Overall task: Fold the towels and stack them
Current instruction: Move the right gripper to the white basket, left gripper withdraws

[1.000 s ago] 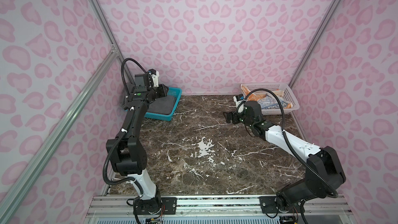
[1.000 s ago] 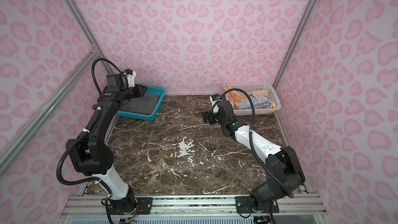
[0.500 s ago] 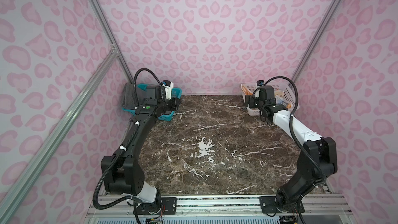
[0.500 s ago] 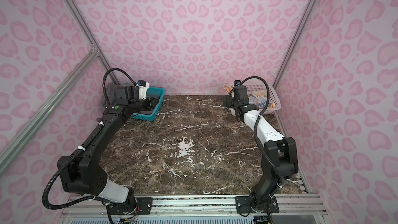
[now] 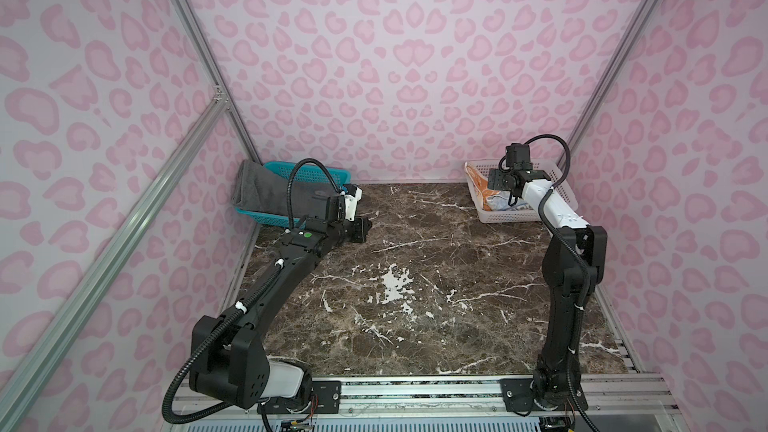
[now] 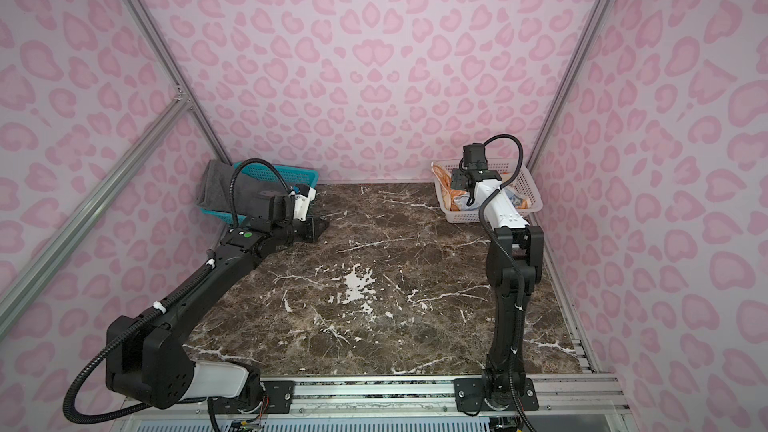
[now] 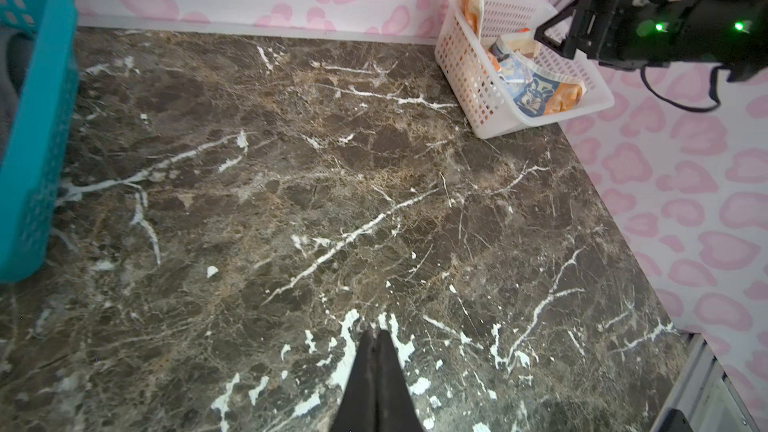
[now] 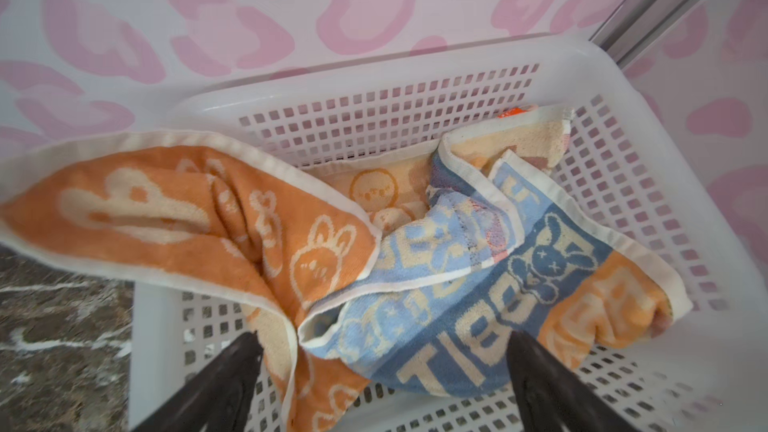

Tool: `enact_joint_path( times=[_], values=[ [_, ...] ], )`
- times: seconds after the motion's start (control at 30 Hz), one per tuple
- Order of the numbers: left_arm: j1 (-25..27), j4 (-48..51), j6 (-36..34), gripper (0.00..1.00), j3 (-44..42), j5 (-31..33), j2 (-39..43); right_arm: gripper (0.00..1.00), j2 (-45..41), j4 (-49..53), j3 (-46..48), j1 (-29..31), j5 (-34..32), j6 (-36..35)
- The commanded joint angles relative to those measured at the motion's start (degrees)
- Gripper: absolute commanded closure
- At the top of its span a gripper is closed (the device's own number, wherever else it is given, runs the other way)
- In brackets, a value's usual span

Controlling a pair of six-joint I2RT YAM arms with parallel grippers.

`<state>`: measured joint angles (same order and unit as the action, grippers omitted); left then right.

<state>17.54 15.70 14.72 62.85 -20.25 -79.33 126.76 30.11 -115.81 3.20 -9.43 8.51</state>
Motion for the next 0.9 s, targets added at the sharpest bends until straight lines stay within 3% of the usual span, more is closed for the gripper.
enact_joint_path(
  times=[0.0,0.3,0.43,0.53,0.63,0.7,0.87],
  values=[
    [1.23,-5.37,3.9,0.96,-3.08,2.34,1.34,0.07,4.03,7.51,-4.4,-0.2,0.44,-0.36],
    [4.98,-8.59,7.13,0.96,-7.04,6.51,-0.44,0.13,10.99,12.65,-7.76,-0.68,2.02,2.27],
    [5.49,-9.13,7.12,0.96,-6.46,6.89,-2.31,0.2,12.64,12.94,-8.07,-1.09,2.94,2.98],
    [5.66,-9.85,7.25,0.96,-5.75,6.67,-3.6,0.34,14.23,13.82,-9.89,-1.44,4.73,3.09],
    [5.8,-10.85,7.25,0.96,-5.51,6.61,-4.72,0.55,14.52,14.19,-10.61,-1.61,5.68,3.04],
    [5.75,-10.77,6.84,0.96,-5.03,6.76,-5.34,0.72,13.07,12.97,-9.52,-1.54,6.27,2.87],
    [5.76,-9.26,5.26,0.96,-3.49,7.52,-5.66,0.95,6.54,7.19,-4.22,-1.56,5.74,2.41]
  ],
)
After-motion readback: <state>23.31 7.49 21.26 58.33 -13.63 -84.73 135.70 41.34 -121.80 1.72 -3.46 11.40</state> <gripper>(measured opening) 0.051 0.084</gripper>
